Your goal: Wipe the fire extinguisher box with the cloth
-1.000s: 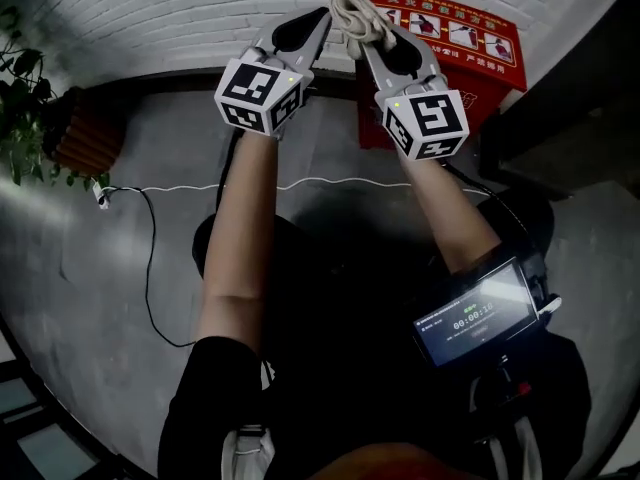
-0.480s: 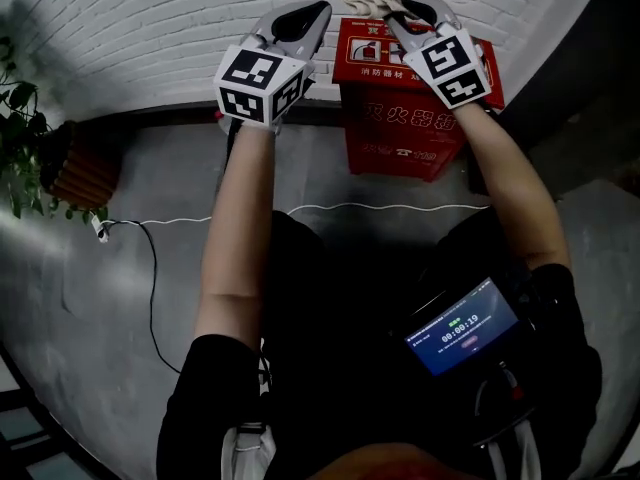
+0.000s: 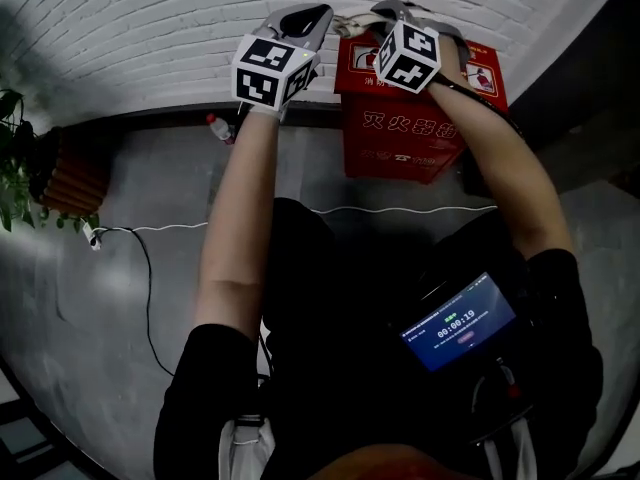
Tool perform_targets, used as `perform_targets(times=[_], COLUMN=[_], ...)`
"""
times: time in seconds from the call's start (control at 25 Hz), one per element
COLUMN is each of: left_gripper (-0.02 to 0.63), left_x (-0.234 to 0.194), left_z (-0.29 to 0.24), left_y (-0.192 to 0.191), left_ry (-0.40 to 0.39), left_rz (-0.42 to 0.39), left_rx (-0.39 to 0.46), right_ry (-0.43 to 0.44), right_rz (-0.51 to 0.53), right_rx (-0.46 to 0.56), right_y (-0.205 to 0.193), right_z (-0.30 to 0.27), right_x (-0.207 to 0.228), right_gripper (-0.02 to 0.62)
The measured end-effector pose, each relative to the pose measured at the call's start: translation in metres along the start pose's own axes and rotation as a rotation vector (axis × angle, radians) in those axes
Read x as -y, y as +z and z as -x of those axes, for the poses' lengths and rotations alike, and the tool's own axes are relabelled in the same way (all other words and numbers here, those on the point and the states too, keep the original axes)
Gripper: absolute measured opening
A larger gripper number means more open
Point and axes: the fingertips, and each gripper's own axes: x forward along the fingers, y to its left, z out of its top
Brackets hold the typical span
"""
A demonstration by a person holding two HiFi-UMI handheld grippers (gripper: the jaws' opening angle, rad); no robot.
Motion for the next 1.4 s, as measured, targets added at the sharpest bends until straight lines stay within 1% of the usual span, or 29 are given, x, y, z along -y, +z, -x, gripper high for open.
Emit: perform_targets(times=[0.16,0.28,0.36,0.56,0.76,0.96,1.08,1.16,1.24,1.4], left_gripper=[0.003,0.003,0.005,0.003,0.003,0.003,0.003,0.003,0.003,0.003], left_x=[0.001,0.001,0.001,0.016,0.016,0.028,0.029,0.038,0.046,0.054], left_z=[-0.015,-0.027,-0.031,-0.041,-0.052,-0.06,-0.065,-0.065,-0.067,-0.083], left_y=[-0.025,-0.046,-0.056,-0.057,-0.066,-0.062,-0.065,-0.059,-0.054,-0.057], left_ry=[-0.004,-0.005,-0.005,-0.057,-0.056,-0.083,-0.072,-0.088,-0.1,-0.096], left_rz=[0.015,-0.025,-0.039,-0.009,-0.03,-0.035,-0.053,-0.05,-0.05,-0.079], left_rx=[-0.061,-0.124,-0.151,-0.185,-0.227,-0.253,-0.263,-0.271,-0.27,-0.274], right_ry=[0.036,0.079,0.107,0.21,0.28,0.286,0.289,0.289,0.286,0.279], right_rz=[0.064,0.118,0.152,0.158,0.174,0.168,0.153,0.147,0.14,0.121], right_rx=[-0.062,-0.108,-0.121,-0.13,-0.136,-0.13,-0.134,-0.14,-0.148,-0.169], right_y=[-0.015,-0.029,-0.033,-0.037,-0.037,-0.043,-0.047,-0.053,-0.061,-0.087], right_z=[-0.018,-0.024,-0.026,-0.029,-0.025,-0.024,-0.021,-0.017,-0.013,-0.001], right_x=[-0.015,-0.024,-0.03,-0.04,-0.048,-0.05,-0.049,-0.048,-0.047,-0.043], right_gripper=[0.08,0.08,0.078,0.078,0.078,0.077,0.077,0.077,0.077,0.077])
